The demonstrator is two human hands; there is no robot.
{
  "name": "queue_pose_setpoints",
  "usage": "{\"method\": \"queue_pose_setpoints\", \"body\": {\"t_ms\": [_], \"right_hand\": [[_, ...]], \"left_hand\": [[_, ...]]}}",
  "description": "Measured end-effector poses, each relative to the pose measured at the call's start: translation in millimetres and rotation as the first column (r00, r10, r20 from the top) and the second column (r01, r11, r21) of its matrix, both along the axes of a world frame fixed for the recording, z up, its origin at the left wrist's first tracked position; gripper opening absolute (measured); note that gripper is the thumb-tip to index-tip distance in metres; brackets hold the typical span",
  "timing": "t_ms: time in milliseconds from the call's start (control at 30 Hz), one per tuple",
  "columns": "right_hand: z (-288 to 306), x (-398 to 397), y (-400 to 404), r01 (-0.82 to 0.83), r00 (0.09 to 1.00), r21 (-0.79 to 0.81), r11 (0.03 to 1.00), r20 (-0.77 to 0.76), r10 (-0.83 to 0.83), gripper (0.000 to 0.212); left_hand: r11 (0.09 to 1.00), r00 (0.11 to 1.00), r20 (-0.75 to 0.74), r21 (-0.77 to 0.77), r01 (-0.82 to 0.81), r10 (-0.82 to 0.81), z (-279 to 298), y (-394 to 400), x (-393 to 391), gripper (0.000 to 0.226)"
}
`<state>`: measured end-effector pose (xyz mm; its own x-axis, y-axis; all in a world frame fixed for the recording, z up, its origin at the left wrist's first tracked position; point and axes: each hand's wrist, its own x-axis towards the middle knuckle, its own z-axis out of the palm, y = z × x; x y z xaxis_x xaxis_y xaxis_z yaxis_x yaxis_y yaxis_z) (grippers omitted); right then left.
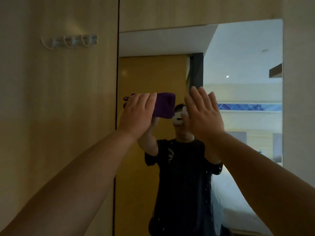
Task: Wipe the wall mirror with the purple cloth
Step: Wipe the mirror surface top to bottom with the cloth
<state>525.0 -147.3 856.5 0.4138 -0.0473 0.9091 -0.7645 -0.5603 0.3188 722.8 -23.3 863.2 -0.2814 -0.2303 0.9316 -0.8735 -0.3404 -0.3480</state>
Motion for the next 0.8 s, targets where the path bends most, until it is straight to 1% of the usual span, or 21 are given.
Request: {"method": "queue_pose_setpoints", "body": {"t_ms": [167,333,400,533,600,700,733,800], "right_hand": [[19.1,3.5,-7.7,0.062,0.997,0.01,0.998,0.043,-0.063,0.074],[19.7,4.4,-13.1,0.056,0.997,-0.013,0.998,0.046,-0.056,0.075],[18.8,4.8,-13.2,0.045,0.998,-0.027,0.999,0.048,-0.044,0.075],[18.8,5.0,-15.6,0.044,0.997,-0.065,0.997,0.058,-0.04,0.074],[19.3,5.5,-16.8,0.047,0.997,-0.074,0.996,0.066,-0.042,0.074],[19.5,5.6,-19.0,0.034,0.997,-0.089,0.995,0.07,-0.028,0.073],[18.9,5.5,-19.7,0.028,0.997,-0.094,0.995,0.071,-0.022,0.073],[18.8,5.5,-20.5,0.011,0.997,-0.102,0.995,0.083,-0.003,0.073]], "left_hand": [[0.998,1.0,-0.014,-0.051,0.027,-0.028,25.2,-10.5,23.0,0.047],[0.995,1.0,-0.015,-0.097,0.016,-0.017,50.2,-15.1,23.3,0.049],[0.993,1.0,-0.029,-0.115,-0.004,0.001,70.7,-11.8,20.1,0.051],[0.978,0.999,-0.034,-0.205,-0.035,0.028,128.8,-3.9,11.5,0.049],[0.988,0.998,-0.064,-0.149,-0.032,0.023,150.3,-6.6,8.7,0.054],[0.998,0.99,-0.137,0.061,-0.01,0.018,155.4,-20.9,16.3,0.07],[0.995,0.992,-0.125,0.094,-0.016,0.027,152.2,-24.5,20.7,0.074],[0.993,0.996,-0.077,0.112,-0.038,0.046,142.2,-25.3,27.6,0.082]]}}
